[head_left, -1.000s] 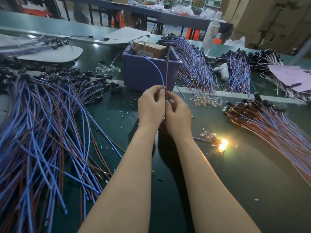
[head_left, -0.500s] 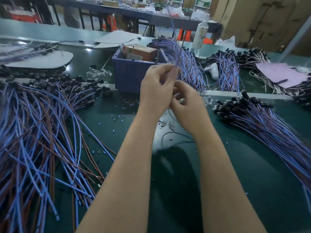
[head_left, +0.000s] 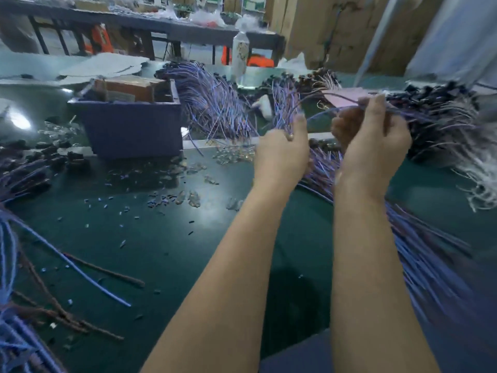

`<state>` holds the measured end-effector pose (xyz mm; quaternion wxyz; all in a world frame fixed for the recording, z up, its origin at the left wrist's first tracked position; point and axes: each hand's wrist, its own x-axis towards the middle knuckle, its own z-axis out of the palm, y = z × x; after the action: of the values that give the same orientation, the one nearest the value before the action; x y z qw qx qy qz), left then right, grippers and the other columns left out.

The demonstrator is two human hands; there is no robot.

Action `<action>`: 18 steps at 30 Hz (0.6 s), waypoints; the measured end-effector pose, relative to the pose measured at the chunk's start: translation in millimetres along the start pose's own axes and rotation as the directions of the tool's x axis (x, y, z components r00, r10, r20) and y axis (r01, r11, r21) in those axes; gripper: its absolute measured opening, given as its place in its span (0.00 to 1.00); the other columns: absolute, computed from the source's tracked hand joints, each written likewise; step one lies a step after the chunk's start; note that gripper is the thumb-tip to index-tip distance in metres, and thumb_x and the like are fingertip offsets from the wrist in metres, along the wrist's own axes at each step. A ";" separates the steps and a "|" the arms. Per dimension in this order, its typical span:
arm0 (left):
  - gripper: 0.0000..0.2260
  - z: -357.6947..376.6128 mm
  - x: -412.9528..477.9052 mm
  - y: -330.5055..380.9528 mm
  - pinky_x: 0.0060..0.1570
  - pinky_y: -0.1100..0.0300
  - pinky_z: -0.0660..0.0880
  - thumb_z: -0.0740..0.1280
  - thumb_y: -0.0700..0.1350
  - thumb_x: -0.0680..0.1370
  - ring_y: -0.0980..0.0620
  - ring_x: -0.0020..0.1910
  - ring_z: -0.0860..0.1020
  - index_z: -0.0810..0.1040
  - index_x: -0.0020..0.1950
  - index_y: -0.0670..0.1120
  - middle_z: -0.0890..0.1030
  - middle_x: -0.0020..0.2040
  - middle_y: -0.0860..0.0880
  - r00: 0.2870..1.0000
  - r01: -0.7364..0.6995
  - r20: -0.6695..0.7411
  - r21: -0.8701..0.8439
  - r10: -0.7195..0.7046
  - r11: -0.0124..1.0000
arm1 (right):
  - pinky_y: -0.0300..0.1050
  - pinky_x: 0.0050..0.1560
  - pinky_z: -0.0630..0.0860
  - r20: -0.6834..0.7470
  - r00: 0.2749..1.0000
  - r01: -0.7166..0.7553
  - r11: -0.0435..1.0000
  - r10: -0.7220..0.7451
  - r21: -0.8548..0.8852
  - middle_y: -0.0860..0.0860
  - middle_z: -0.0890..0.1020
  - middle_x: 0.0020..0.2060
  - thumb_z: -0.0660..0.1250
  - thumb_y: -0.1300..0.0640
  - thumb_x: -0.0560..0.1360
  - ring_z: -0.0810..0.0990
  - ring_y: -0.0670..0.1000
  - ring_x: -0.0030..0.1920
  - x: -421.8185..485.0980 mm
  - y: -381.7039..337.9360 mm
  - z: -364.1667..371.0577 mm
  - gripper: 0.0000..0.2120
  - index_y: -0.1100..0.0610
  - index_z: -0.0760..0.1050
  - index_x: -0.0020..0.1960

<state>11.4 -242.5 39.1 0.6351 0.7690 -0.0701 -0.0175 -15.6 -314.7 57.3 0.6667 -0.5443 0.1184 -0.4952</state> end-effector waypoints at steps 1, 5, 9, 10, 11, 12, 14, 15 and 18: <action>0.25 11.3 1.2 -2.7 0.24 0.66 0.70 0.51 0.60 0.81 0.51 0.26 0.78 0.69 0.35 0.43 0.80 0.31 0.45 0.973 0.195 0.164 -0.184 -0.165 0.963 | 0.40 0.30 0.75 -0.036 0.996 -0.079 0.984 0.086 0.158 0.49 0.78 0.26 0.59 0.58 0.81 0.77 0.46 0.25 2.1 0.4 -5.3 0.13 0.57 0.73 0.38; 0.23 46.2 19.6 -6.6 0.18 0.73 0.59 0.49 0.59 0.82 0.59 0.15 0.64 0.71 0.42 0.43 0.72 0.24 0.51 0.888 0.449 0.398 -0.643 -0.230 0.621 | 0.37 0.28 0.74 -0.116 0.949 -0.225 0.887 0.294 0.403 0.47 0.78 0.23 0.58 0.59 0.81 0.76 0.44 0.24 6.7 12.5 -29.9 0.13 0.58 0.72 0.38; 0.11 75.6 42.6 -11.0 0.16 0.71 0.58 0.56 0.41 0.83 0.61 0.16 0.62 0.72 0.41 0.44 0.67 0.21 0.54 0.941 0.330 0.307 -0.731 -0.144 0.598 | 0.37 0.33 0.79 -0.178 0.839 -0.364 0.773 0.515 0.520 0.53 0.80 0.28 0.56 0.59 0.82 0.80 0.47 0.27 15.7 36.3 -60.7 0.13 0.61 0.72 0.41; 0.12 84.1 44.8 -13.5 0.16 0.71 0.59 0.57 0.38 0.82 0.61 0.16 0.63 0.72 0.40 0.42 0.68 0.23 0.53 0.952 0.297 0.267 -0.671 -0.151 0.679 | 0.38 0.35 0.80 -0.160 0.807 -0.401 0.726 0.569 0.559 0.55 0.81 0.30 0.54 0.59 0.82 0.81 0.48 0.28 17.8 42.9 -66.9 0.14 0.62 0.72 0.42; 0.12 92.7 47.2 -17.8 0.17 0.71 0.62 0.57 0.37 0.82 0.60 0.16 0.65 0.73 0.40 0.41 0.70 0.25 0.50 0.957 0.274 0.238 -0.577 -0.163 0.769 | 0.39 0.36 0.80 -0.140 0.782 -0.447 0.703 0.608 0.553 0.57 0.81 0.33 0.53 0.57 0.83 0.82 0.48 0.30 18.8 50.0 -72.3 0.15 0.63 0.71 0.42; 0.11 100.9 51.0 -23.6 0.19 0.69 0.66 0.56 0.36 0.81 0.58 0.18 0.69 0.74 0.41 0.38 0.74 0.28 0.47 0.959 0.261 0.226 -0.450 -0.174 0.854 | 0.40 0.37 0.80 -0.124 0.762 -0.503 0.702 0.635 0.504 0.57 0.81 0.34 0.53 0.56 0.83 0.82 0.48 0.30 18.4 57.1 -75.8 0.16 0.63 0.72 0.43; 0.10 112.9 60.9 -37.9 0.33 0.61 0.78 0.58 0.38 0.80 0.50 0.33 0.80 0.77 0.47 0.33 0.81 0.41 0.39 0.957 0.202 0.234 -0.120 -0.170 0.972 | 0.39 0.34 0.81 -0.123 0.749 -0.587 0.738 0.651 0.334 0.55 0.82 0.32 0.54 0.57 0.82 0.82 0.47 0.30 15.9 68.3 -77.8 0.15 0.62 0.73 0.41; 0.12 115.5 66.7 -44.9 0.43 0.55 0.80 0.60 0.40 0.79 0.45 0.42 0.82 0.77 0.49 0.32 0.82 0.47 0.36 0.958 0.163 0.235 0.018 -0.163 0.986 | 0.38 0.31 0.79 -0.151 0.764 -0.590 0.774 0.627 0.231 0.53 0.82 0.30 0.56 0.59 0.80 0.82 0.47 0.30 16.0 72.3 -77.7 0.14 0.60 0.74 0.40; 0.15 112.9 75.4 -54.4 0.54 0.53 0.77 0.64 0.48 0.79 0.41 0.52 0.80 0.79 0.52 0.36 0.82 0.50 0.38 0.967 0.080 0.220 0.228 -0.131 0.970 | 0.35 0.33 0.75 -0.236 0.857 -0.463 0.885 0.459 0.043 0.51 0.80 0.36 0.57 0.63 0.78 0.78 0.48 0.36 21.6 81.1 -73.8 0.11 0.57 0.75 0.42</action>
<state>77.6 -352.4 -31.2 0.5328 0.8290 -0.1047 -0.1340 -13.6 -383.4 -30.9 0.7424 -0.4416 0.3283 -0.3821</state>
